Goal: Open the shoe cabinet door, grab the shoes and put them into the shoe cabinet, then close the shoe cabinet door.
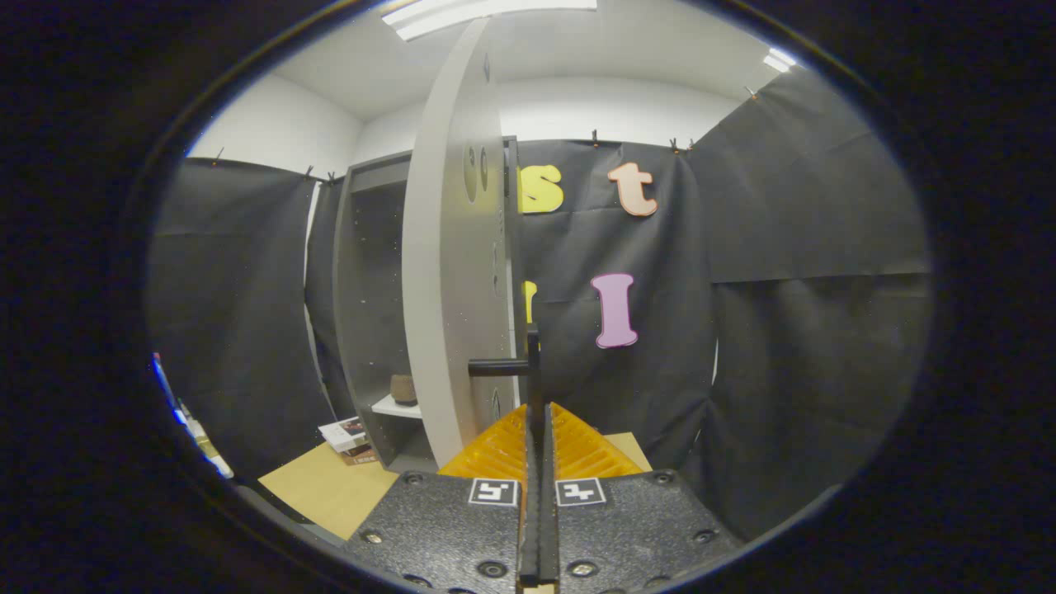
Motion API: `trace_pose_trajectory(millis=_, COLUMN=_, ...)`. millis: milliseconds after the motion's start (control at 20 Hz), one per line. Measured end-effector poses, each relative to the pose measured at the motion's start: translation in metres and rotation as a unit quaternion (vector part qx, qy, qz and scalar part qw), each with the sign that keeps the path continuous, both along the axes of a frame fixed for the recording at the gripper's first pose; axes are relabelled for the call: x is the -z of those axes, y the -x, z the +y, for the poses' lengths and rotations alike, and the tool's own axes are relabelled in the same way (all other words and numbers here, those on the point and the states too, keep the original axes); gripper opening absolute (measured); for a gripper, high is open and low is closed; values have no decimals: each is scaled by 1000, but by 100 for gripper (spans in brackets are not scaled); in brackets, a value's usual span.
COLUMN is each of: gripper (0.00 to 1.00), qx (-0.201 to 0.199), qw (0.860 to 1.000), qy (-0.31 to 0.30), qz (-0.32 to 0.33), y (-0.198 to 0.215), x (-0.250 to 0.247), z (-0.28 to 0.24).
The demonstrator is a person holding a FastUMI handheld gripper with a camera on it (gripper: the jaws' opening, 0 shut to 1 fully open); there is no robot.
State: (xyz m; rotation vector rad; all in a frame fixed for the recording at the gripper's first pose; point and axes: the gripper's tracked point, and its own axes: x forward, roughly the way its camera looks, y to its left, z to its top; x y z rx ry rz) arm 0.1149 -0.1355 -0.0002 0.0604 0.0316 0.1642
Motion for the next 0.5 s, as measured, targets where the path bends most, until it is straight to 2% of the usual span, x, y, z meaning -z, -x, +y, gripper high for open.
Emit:
trace_pose_trajectory(millis=100, gripper=4, qx=-14, qw=1000, qy=7, qz=-4, y=2, x=3, z=-2)
trace_pose_trajectory(millis=300, gripper=4, qx=3, qw=999, qy=32, qz=-7, y=3, x=1, z=0)
trace_pose_trajectory(millis=500, gripper=7, qx=33, qw=997, qy=32, qz=-64, y=49, x=-25, z=-10)
